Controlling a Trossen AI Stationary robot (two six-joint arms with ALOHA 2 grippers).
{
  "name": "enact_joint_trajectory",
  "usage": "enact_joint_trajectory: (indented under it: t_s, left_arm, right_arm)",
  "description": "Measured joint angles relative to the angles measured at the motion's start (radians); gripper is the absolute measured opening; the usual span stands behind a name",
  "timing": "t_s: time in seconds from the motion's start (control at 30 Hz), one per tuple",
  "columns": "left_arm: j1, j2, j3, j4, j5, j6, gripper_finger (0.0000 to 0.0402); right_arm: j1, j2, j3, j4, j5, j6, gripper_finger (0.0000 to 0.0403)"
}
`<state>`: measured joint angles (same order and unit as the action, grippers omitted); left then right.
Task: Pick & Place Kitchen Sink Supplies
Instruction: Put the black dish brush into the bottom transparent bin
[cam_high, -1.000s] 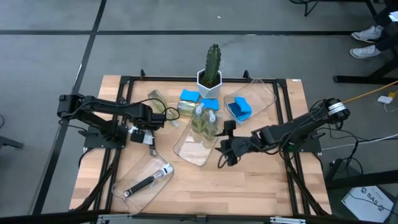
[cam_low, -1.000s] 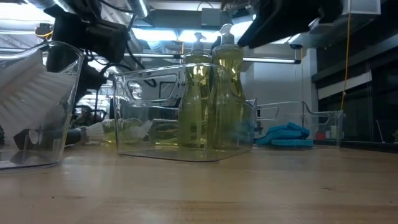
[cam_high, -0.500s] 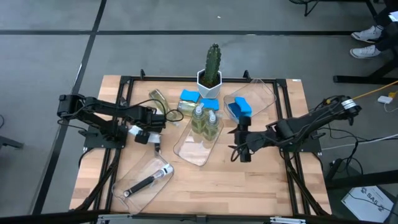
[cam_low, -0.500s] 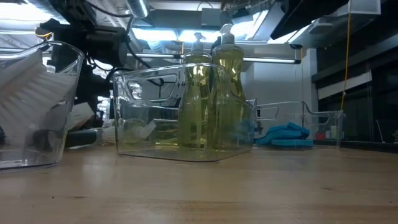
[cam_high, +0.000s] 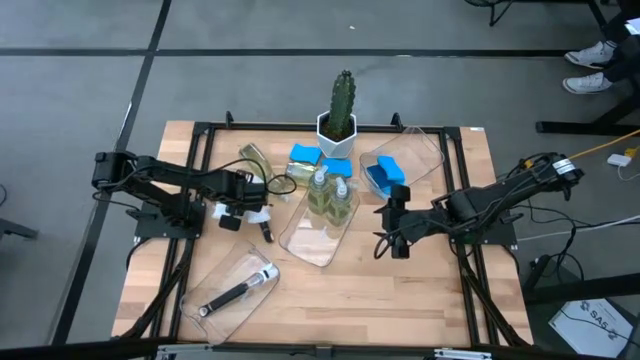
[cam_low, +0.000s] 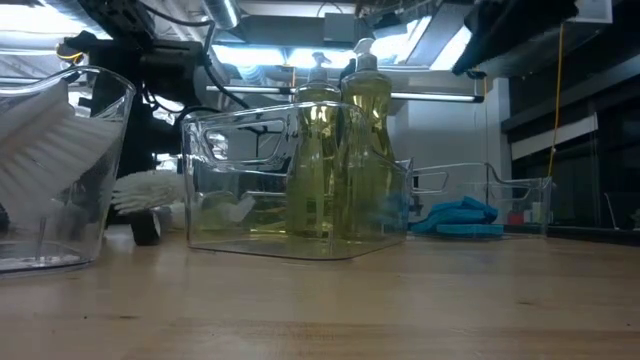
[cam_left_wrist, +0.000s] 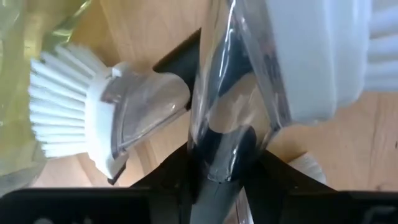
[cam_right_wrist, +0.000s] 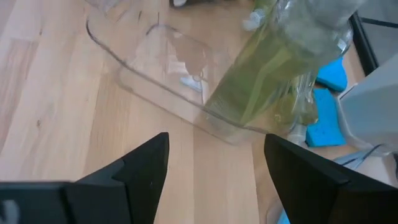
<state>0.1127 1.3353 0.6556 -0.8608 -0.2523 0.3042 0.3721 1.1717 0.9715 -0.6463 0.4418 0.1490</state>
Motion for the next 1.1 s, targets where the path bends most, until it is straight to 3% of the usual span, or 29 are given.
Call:
enact_joint_trajectory:
  t_s: [0.3,0.53,0.77,1.1]
  left_arm:
    - [0.0,-0.121,0.016,0.011,-0.037,-0.039,0.0102]
    - [0.0,-0.279,0.063,0.163,-0.03,-0.198,0.0102]
    - [0.0,-0.428,0.071,0.368,-0.032,-0.364,0.0102]
    - [-0.004,-0.492,0.071,0.701,0.194,-0.539,0.0102]
  right_arm:
    - [0.0,-0.192,-0.264,0.253,-0.028,0.057,0.0262]
    - [0.0,-0.338,-0.418,0.404,-0.069,0.051,0.0262]
    - [-0.007,-0.401,-0.521,0.555,-0.069,-0.005,0.0262]
    - [-0.038,-0.403,-0.521,0.556,-0.068,-0.003,0.0262]
